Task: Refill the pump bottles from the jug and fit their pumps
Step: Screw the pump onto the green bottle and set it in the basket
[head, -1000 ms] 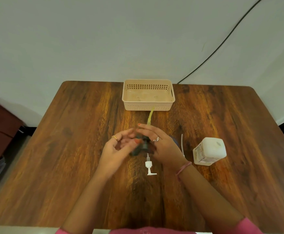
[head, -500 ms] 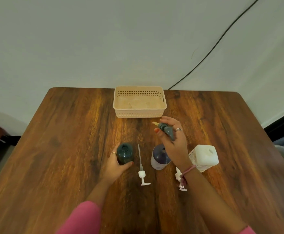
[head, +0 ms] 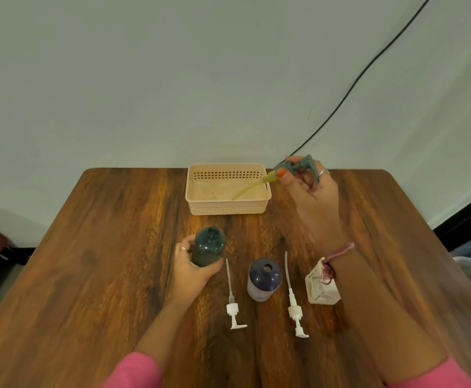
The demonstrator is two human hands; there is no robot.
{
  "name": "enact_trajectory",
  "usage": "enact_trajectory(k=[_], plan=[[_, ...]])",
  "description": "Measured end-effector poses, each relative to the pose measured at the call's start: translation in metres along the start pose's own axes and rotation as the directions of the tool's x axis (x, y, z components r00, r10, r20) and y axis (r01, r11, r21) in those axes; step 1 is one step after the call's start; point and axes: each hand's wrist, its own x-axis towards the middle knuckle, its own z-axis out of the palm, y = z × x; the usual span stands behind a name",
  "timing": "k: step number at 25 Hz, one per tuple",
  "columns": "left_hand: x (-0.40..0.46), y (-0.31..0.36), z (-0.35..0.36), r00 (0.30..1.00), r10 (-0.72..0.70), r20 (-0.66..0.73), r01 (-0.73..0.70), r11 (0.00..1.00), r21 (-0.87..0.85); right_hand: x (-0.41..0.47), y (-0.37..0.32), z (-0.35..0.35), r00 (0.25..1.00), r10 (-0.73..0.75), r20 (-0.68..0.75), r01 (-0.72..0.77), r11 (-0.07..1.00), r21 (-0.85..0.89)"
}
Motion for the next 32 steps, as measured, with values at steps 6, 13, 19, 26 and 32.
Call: enact_trajectory(k=[6,13,19,26,32], plan=[[0.009,0.069,0.003,0.99,0.118,-0.078,-0.124,0.989,-0.083,0.034,-0.062,0.005,0.988,-0.114,0.101,0.119,0.992,-0.052],[0.015,0.12,0.006,0.972,0.178,-0.151,-0.198,0.972,-0.128,0.058,-0.105,0.005,0.963,-0.208,0.173,0.231,0.965,-0.127],[0.01,0.152,0.007,0.949,0.256,-0.182,-0.281,0.951,-0.129,0.068,-0.114,0.008,0.942,-0.199,0.27,0.256,0.947,-0.196],[0.002,0.179,0.011,0.941,0.281,-0.188,-0.31,0.939,-0.146,0.08,-0.126,0.013,0.885,-0.135,0.446,0.29,0.909,-0.3],[-0.003,0.19,0.014,0.935,0.293,-0.201,-0.324,0.934,-0.148,0.083,-0.132,0.011,0.845,-0.057,0.531,0.259,0.913,-0.314]])
